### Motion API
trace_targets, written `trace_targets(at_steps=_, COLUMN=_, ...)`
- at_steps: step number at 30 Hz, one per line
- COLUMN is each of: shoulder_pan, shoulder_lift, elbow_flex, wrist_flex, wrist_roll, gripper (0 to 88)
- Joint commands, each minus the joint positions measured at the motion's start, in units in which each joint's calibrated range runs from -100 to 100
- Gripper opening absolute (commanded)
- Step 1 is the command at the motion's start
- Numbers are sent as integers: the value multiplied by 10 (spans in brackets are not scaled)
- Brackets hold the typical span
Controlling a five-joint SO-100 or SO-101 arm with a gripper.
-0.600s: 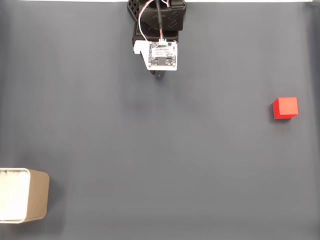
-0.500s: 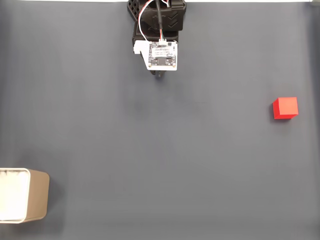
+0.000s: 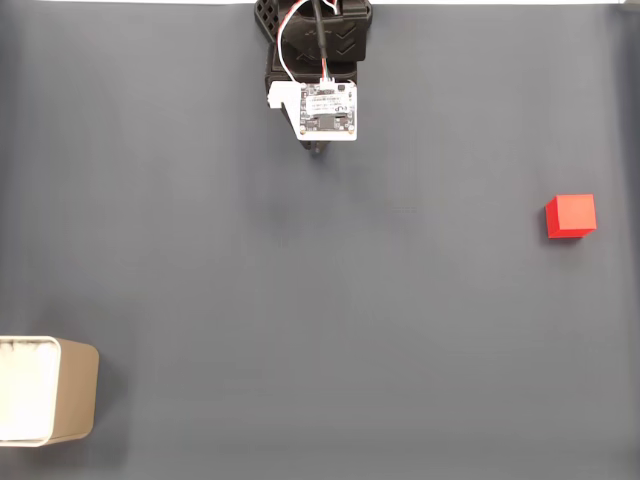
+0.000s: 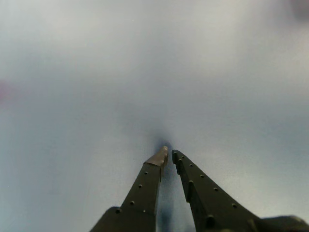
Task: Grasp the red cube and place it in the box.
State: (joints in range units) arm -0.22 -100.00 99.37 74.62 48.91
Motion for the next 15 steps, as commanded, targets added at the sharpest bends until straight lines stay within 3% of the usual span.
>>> trace_targets(at_steps=1, shoulder_pan=3, shoulder_lift=1, elbow_flex=5, wrist_flex=13, wrist_roll=4, gripper=0)
trace_targets(at_steps=15, shoulder_pan=6, shoulder_lift=1, elbow_flex=5, wrist_flex=-6, wrist_roll=12, gripper=0)
